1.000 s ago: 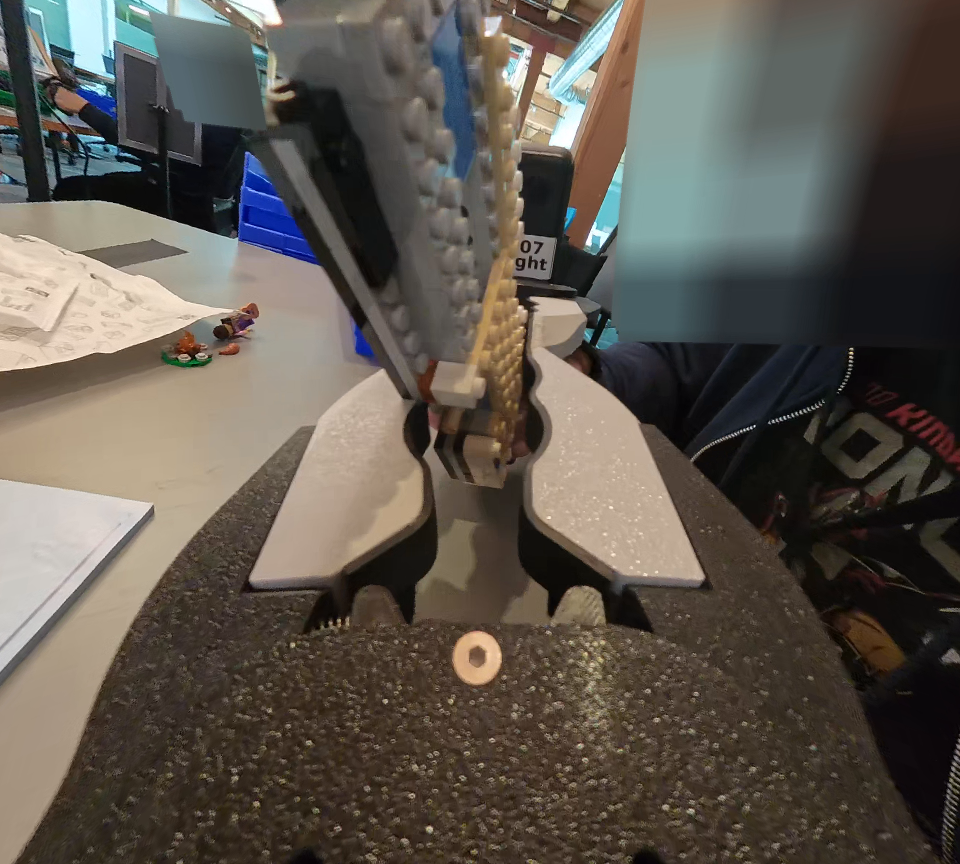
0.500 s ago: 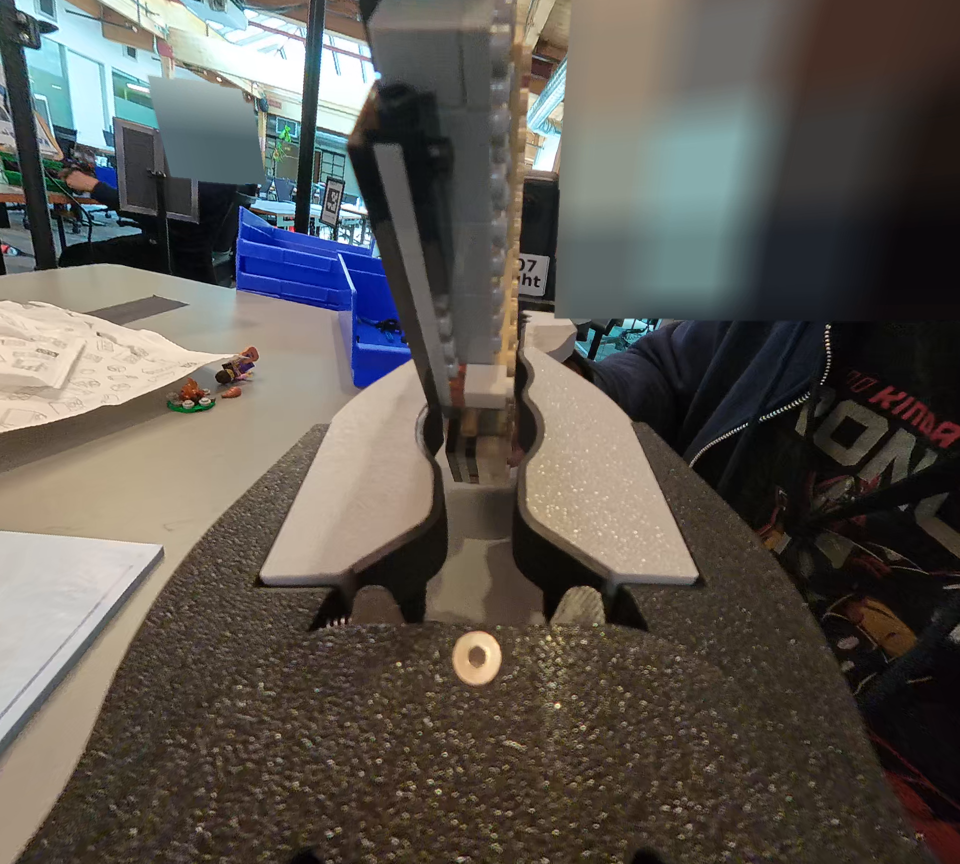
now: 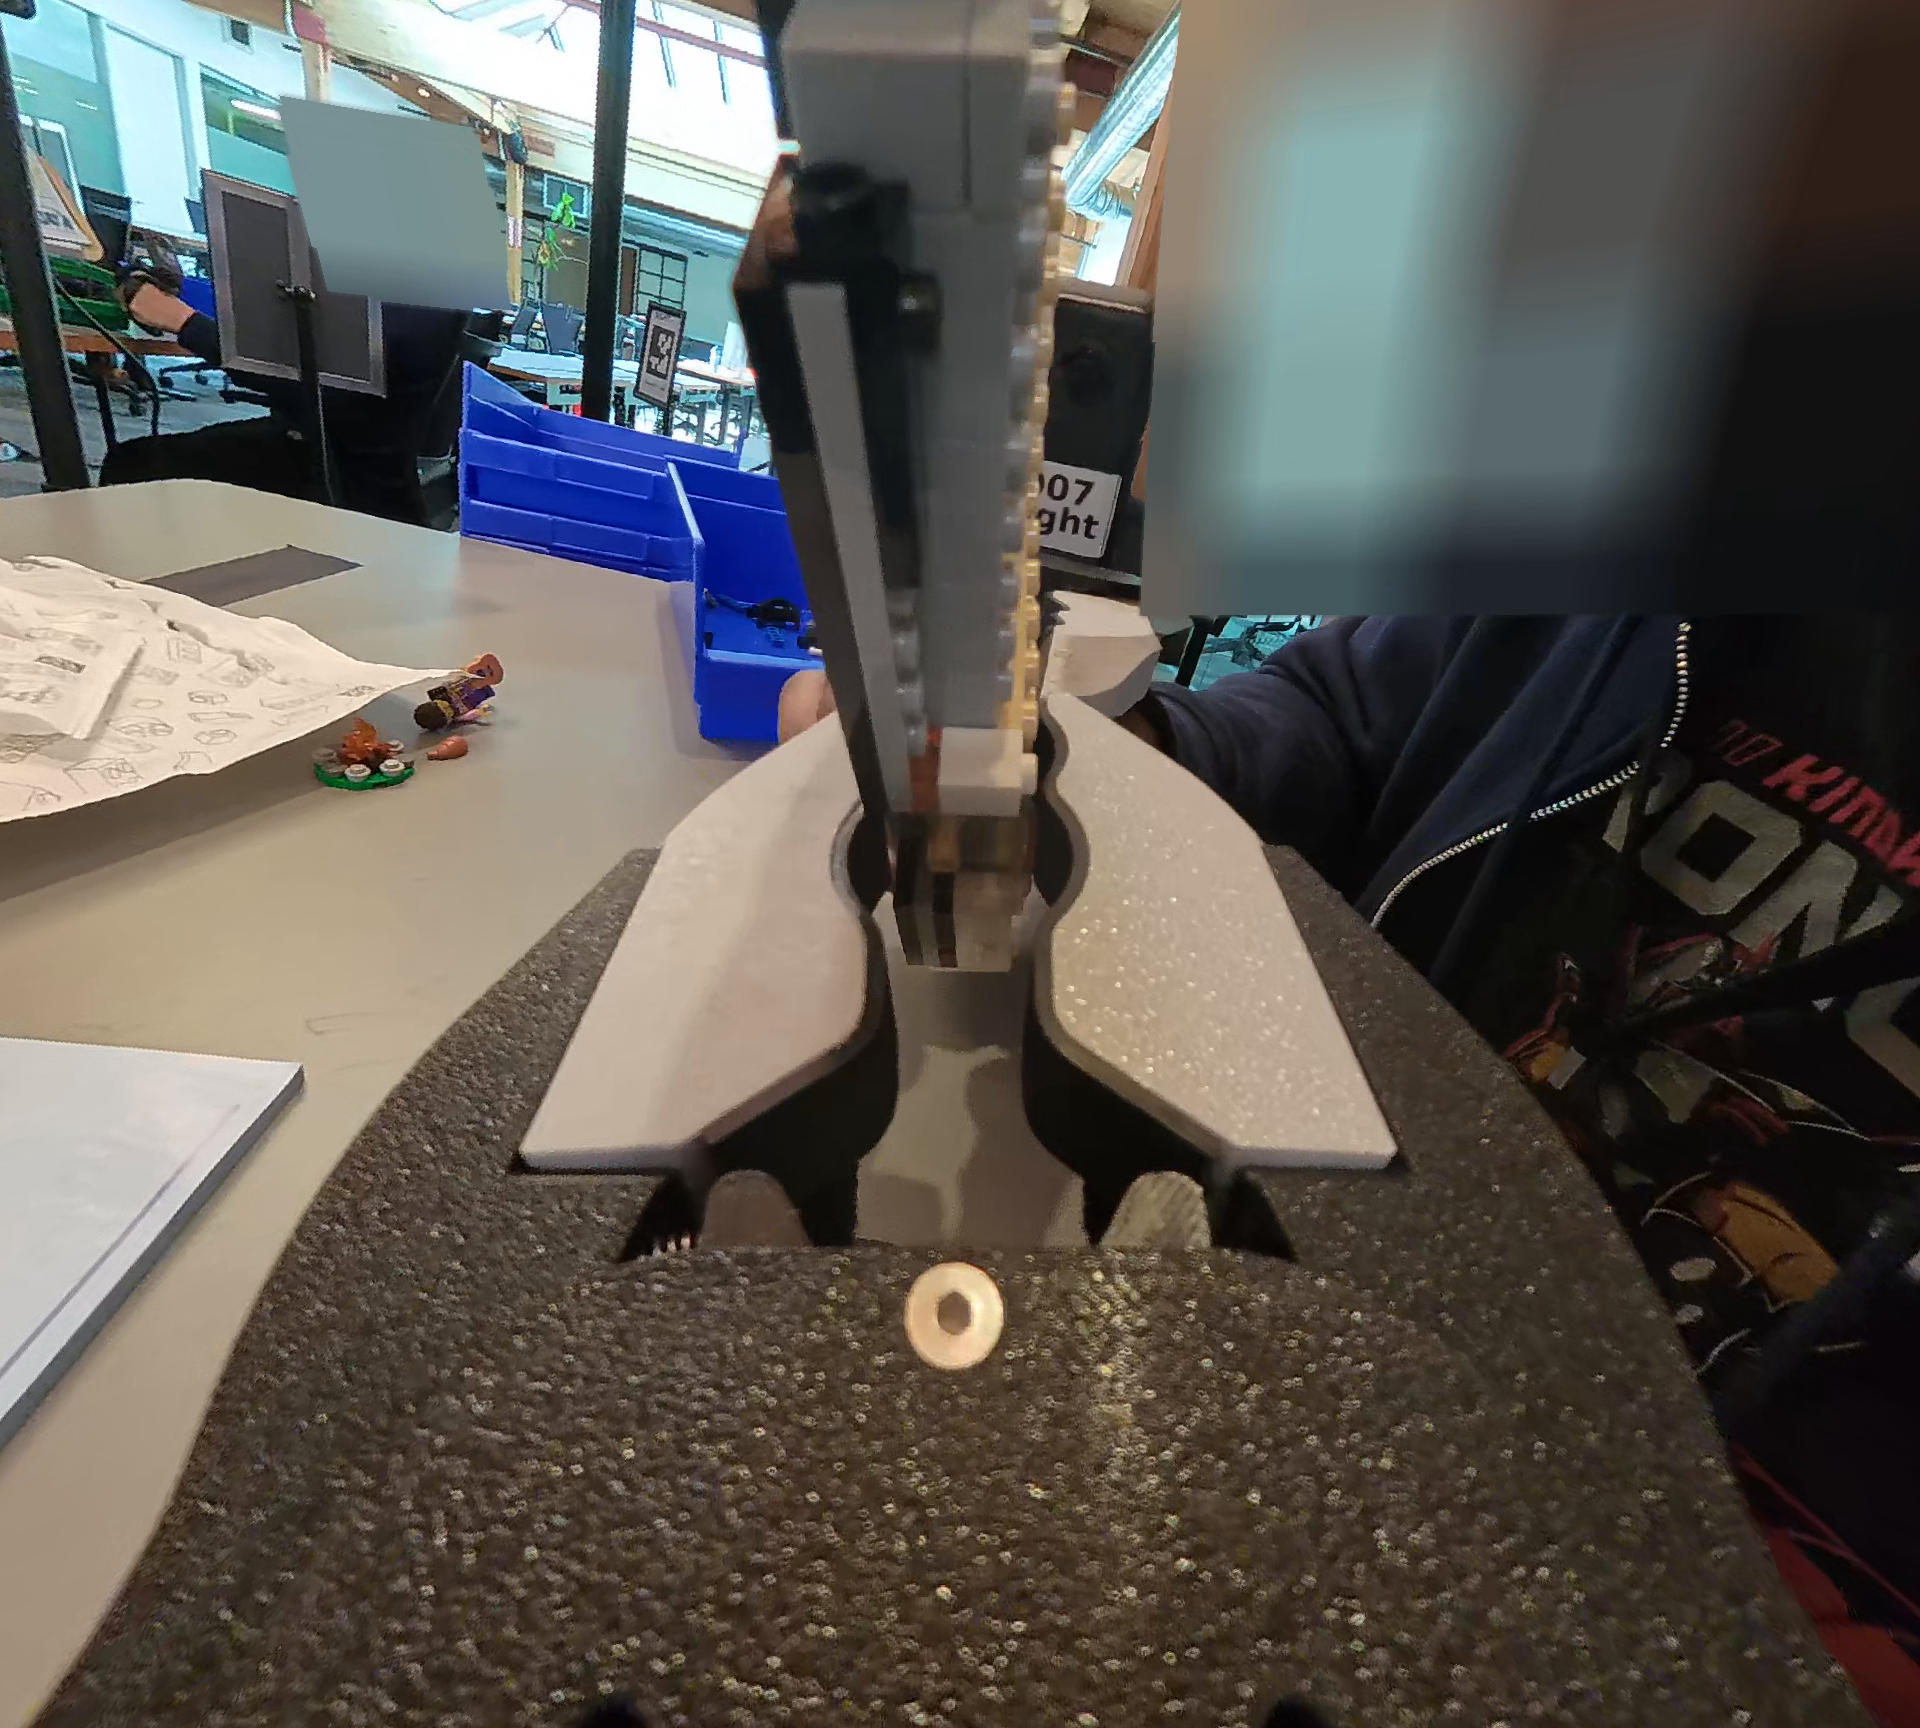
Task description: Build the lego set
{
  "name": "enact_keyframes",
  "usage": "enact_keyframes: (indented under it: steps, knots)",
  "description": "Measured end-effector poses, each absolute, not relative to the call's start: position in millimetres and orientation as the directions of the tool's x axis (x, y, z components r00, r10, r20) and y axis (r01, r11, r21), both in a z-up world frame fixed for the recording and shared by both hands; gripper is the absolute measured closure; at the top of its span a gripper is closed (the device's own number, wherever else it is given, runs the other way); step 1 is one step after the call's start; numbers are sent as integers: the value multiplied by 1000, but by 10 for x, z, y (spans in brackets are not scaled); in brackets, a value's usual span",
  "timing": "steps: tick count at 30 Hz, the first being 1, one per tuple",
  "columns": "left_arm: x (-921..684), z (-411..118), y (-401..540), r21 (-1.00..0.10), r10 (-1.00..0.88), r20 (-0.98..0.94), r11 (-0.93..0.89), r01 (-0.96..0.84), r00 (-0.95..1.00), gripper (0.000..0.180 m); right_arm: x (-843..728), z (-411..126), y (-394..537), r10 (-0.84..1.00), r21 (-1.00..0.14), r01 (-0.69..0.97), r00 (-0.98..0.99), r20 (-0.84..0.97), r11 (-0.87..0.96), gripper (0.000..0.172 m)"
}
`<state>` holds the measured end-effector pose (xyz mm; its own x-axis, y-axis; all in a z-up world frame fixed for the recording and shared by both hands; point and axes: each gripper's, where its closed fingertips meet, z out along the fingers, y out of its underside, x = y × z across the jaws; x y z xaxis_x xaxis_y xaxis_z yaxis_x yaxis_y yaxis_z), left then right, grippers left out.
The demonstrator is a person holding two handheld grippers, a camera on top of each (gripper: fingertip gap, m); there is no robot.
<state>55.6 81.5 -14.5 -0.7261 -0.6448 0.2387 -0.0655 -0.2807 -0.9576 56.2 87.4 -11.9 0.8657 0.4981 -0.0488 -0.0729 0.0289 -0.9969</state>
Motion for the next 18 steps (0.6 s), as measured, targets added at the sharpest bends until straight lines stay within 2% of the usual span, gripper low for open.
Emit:
enact_keyframes:
  steps: [18]
  knots:
    - [529,-117,774,-934,-587,283,-347,-80,-759,156,530,-83,836,571,-985,-170,811,-131,15,147]
